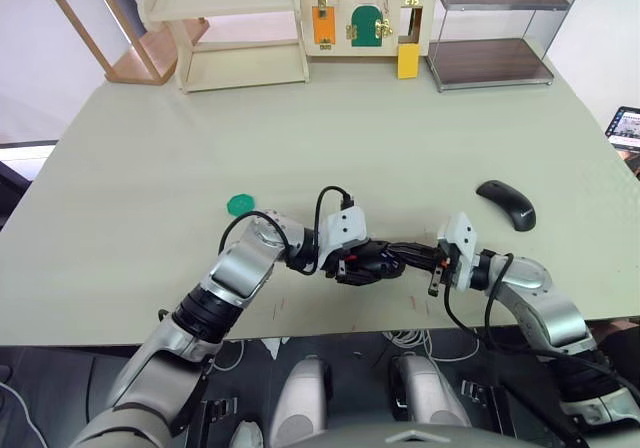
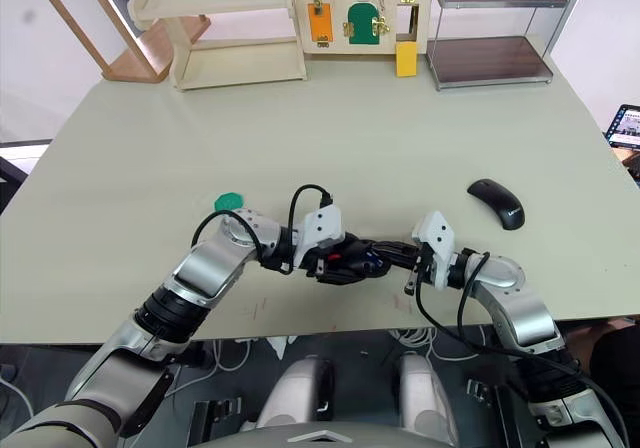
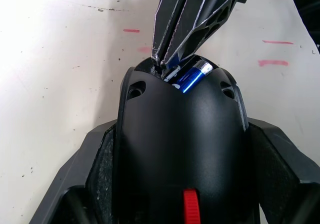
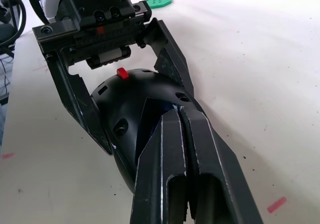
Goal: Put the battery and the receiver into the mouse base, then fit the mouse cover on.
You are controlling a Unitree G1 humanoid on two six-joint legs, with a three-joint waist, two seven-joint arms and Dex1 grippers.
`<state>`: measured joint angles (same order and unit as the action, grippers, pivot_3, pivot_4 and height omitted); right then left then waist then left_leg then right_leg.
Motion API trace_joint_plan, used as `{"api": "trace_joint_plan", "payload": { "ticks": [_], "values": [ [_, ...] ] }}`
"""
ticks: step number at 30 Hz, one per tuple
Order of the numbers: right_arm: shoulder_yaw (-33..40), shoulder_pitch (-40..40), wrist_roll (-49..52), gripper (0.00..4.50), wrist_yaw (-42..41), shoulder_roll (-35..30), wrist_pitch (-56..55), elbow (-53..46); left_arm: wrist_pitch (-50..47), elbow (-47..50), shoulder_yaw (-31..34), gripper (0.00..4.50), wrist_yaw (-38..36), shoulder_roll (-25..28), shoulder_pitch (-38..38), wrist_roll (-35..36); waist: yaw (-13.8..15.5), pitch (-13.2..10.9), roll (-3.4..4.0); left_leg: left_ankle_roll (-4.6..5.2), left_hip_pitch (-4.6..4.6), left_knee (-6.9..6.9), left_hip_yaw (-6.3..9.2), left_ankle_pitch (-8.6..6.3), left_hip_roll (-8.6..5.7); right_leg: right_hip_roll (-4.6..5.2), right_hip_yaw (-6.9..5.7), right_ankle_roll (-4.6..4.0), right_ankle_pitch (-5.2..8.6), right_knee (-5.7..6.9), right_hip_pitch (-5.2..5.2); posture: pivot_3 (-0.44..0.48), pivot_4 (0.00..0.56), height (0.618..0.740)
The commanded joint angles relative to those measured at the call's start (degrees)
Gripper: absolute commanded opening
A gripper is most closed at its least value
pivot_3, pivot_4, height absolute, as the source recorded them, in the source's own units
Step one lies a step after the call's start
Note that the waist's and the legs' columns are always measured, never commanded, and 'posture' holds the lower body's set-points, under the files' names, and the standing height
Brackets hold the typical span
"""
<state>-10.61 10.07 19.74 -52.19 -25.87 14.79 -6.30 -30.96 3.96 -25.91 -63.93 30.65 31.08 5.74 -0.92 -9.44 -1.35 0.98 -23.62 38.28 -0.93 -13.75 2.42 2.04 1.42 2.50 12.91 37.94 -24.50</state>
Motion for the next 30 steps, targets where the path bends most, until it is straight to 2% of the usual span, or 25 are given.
{"api": "trace_joint_plan", "payload": {
  "ticks": [1,15,20,30],
  "values": [
    [-1.8,-1.2,-1.8,0.02,-0.3,-1.0,1.9,0.6,-1.6,-1.2,-2.0,2.99,-0.9,0.9,-1.6,-0.8,0.0,0.1,0.00,0.00,0.00,0.00,0.00,0.00,0.00,0.00,0.00,0.00,0.00,0.00,0.00,0.000,0.150,0.740],
    [-4.4,-0.5,-3.1,0.02,-0.2,-1.6,6.5,1.4,-1.9,-1.3,-1.8,2.99,-0.6,0.6,-1.7,-0.6,-0.1,0.5,-0.04,0.00,0.15,-0.01,0.00,0.00,0.01,-0.03,0.03,-0.02,0.03,-0.01,0.11,0.000,0.150,0.740],
    [-5.5,-0.1,-3.8,0.02,-0.6,-1.8,8.0,1.5,-2.2,-1.2,-1.6,2.99,-0.3,0.5,-1.7,-0.5,-0.1,0.5,-0.06,0.16,0.95,-0.22,-0.02,-0.11,0.01,-0.03,0.05,-0.11,0.35,-0.16,0.87,0.000,0.150,0.740],
    [-7.8,1.3,-5.6,0.02,-0.1,-2.3,11.2,2.0,-2.4,-1.4,-1.4,2.99,0.0,0.4,-1.8,-0.3,-0.1,0.7,-0.16,0.16,0.97,-0.23,-0.01,-0.11,0.03,-0.05,0.04,-0.09,0.33,-0.14,0.86,0.000,0.150,0.740]
  ]
}}
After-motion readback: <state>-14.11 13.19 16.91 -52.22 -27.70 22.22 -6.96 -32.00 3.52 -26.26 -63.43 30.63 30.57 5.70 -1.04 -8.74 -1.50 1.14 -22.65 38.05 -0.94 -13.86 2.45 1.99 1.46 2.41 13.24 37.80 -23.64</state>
